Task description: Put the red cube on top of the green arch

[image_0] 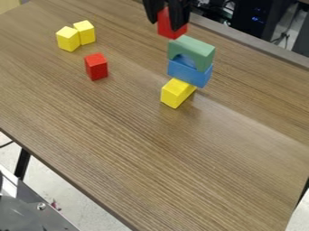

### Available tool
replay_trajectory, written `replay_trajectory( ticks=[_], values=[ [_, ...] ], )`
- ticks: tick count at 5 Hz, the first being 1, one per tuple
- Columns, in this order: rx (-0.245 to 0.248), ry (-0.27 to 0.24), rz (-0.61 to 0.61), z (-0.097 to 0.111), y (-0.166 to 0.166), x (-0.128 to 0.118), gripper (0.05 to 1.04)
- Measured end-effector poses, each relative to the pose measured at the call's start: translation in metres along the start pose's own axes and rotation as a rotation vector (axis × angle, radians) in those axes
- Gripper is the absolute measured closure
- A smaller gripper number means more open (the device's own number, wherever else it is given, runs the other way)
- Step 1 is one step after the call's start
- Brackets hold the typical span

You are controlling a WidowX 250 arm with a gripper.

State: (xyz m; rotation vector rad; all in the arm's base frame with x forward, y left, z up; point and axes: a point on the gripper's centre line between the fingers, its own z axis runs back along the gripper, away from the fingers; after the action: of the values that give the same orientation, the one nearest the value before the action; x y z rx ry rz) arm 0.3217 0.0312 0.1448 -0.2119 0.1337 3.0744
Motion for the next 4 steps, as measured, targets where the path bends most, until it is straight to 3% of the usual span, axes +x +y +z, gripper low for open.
replay_trajectory(
  ticks=[4],
  values=[
    [-0.008, -0.013, 0.006, -0.0102, 0.0008, -0.0091, 0.525]
  ],
)
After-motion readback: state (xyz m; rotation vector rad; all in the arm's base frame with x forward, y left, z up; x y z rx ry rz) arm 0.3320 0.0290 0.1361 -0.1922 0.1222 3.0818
